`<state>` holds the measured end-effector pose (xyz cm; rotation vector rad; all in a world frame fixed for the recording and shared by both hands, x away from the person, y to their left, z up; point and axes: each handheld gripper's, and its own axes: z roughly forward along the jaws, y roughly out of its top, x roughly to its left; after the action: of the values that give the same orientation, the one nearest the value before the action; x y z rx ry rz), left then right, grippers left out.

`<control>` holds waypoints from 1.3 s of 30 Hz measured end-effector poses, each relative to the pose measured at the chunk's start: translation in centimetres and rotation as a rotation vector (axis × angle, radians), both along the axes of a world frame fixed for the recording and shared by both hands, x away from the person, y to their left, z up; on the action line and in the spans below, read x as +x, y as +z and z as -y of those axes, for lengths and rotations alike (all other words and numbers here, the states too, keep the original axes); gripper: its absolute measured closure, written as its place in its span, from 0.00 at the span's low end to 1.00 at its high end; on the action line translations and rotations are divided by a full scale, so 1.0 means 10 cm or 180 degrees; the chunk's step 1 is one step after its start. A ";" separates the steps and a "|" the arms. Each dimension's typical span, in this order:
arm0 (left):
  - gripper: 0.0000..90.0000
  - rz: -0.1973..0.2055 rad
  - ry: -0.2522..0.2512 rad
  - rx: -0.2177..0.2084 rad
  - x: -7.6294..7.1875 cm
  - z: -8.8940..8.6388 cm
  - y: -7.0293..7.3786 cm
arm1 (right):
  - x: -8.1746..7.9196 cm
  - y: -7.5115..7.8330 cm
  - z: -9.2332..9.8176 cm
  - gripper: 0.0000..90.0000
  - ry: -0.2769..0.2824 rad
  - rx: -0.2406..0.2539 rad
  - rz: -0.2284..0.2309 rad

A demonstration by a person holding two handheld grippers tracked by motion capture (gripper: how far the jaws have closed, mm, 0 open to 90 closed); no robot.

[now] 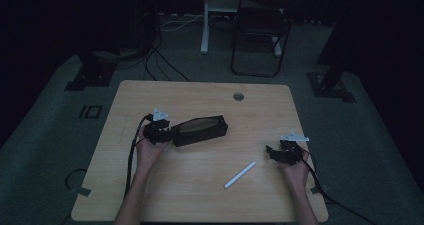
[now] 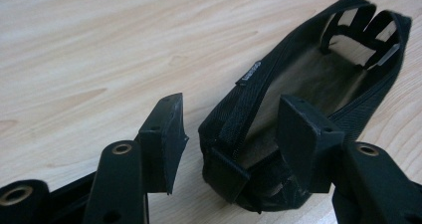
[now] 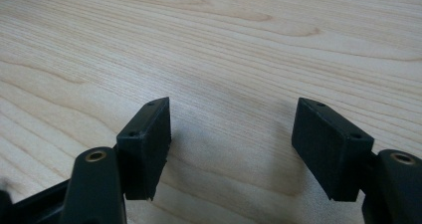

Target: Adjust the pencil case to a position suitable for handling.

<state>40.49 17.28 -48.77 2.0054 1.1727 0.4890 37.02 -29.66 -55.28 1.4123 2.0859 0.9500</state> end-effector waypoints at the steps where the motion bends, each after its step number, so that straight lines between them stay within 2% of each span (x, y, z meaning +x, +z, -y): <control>1: 0.52 0.0000 0.0000 0.0000 0.00 0.00 0.00 | 0.00 0.00 0.00 0.35 0.0000 0.0000 0.0000; 8: 0.57 -0.0064 -0.0087 0.0014 0.01 0.06 -0.05 | 0.00 0.00 0.00 0.35 0.0003 -0.0001 0.0000; 9: 0.58 -0.0072 -0.0196 0.0039 -0.05 0.14 -0.06 | 0.00 0.00 0.00 0.35 0.0003 0.0000 -0.0001; 14: 0.61 -0.0061 -0.0394 0.0100 -0.10 0.25 -0.09 | 0.00 0.00 0.00 0.35 0.0004 -0.0001 0.0001; 18: 0.66 -0.0047 -0.0524 0.0096 -0.12 0.33 -0.10 | 0.00 0.00 0.00 0.35 0.0004 -0.0002 0.0001; 26: 0.74 -0.0037 -0.0725 0.0163 -0.12 0.49 -0.11 | 0.00 0.00 0.00 0.35 0.0004 -0.0002 0.0001; 39: 0.77 0.0030 -0.1068 0.0245 -0.14 0.80 -0.11 | 0.00 0.00 0.00 0.35 0.0007 -0.0004 -0.0001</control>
<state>39.07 9.25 -49.91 2.2076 0.7978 0.3764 37.04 -29.66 -55.28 1.4098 2.0884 0.9493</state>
